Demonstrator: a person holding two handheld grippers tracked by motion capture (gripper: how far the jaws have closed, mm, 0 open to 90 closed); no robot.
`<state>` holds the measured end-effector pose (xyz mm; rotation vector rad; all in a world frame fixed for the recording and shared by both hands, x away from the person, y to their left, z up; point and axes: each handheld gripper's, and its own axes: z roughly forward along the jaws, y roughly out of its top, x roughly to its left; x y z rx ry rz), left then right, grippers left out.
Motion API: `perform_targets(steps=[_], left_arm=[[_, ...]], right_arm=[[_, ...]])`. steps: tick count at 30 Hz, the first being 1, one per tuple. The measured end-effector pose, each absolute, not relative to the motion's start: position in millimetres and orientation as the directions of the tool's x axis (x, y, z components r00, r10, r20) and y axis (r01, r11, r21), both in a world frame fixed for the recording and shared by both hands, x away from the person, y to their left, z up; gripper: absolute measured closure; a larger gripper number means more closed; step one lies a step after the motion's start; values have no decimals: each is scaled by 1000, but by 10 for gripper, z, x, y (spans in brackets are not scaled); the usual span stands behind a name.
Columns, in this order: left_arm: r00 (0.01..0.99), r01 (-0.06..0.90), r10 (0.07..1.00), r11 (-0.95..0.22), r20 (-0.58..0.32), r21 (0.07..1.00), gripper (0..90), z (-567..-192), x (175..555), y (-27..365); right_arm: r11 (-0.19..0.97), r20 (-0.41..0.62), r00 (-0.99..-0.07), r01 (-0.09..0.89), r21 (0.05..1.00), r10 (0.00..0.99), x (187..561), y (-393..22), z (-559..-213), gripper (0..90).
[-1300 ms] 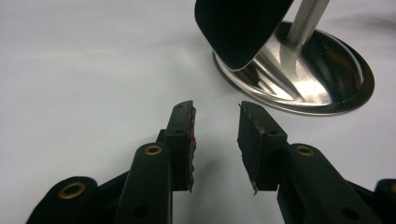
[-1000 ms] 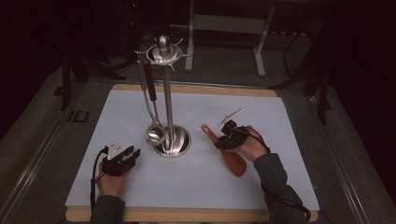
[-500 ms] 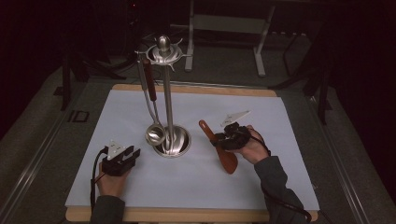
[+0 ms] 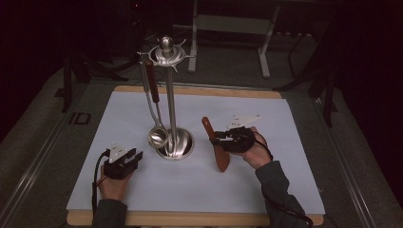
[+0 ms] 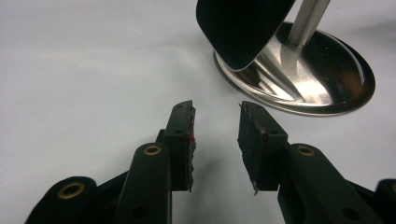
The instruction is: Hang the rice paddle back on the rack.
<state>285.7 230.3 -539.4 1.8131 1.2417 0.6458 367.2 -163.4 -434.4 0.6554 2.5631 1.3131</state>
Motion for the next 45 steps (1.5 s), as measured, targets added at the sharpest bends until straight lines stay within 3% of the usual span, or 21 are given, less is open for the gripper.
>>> perform_targets(steps=[12,45], left_arm=[[380,500,924,-171,-38,849,658,-5395,2858,2301],[380,500,924,-174,-34,849,657,-5394,2857,2299]], right_arm=[[435,19,-872,263,861,490,3607,-1622,-4295,664],[341,13,-816,256,904,578,3489,-1533,-4174,663]])
